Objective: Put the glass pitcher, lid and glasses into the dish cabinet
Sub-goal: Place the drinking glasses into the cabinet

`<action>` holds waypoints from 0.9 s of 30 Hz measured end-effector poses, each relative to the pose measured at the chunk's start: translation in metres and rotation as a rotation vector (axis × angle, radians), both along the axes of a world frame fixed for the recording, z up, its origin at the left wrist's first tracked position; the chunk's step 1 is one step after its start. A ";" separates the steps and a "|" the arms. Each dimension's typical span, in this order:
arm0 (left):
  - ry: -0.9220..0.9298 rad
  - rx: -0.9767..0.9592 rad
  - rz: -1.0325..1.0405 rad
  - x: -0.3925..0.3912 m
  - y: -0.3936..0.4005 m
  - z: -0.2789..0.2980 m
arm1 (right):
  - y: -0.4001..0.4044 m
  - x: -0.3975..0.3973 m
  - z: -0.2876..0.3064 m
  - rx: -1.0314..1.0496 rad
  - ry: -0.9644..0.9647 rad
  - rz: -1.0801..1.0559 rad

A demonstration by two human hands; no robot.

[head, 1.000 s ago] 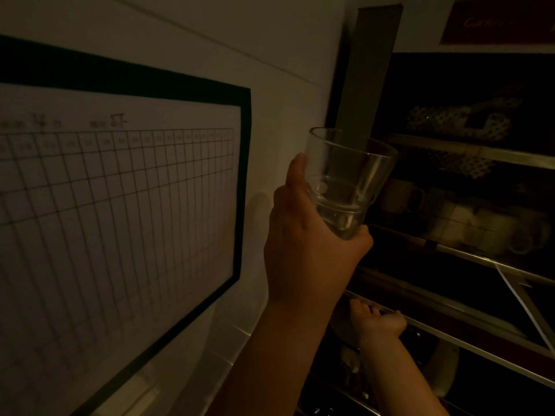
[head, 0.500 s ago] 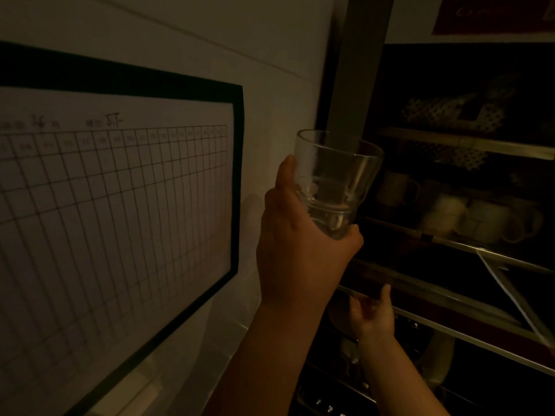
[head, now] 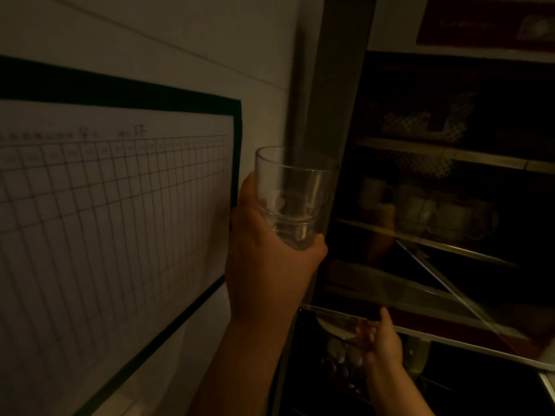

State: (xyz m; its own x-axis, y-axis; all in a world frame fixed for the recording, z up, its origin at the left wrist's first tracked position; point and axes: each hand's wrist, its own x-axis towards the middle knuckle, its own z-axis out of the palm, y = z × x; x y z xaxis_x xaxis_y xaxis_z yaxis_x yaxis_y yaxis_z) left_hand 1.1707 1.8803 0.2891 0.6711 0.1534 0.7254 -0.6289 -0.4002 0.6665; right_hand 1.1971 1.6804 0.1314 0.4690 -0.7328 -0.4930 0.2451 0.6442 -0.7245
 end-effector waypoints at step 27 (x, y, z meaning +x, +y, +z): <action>0.039 0.003 0.076 -0.003 0.020 -0.001 | 0.071 0.043 0.289 -3.307 1.063 0.163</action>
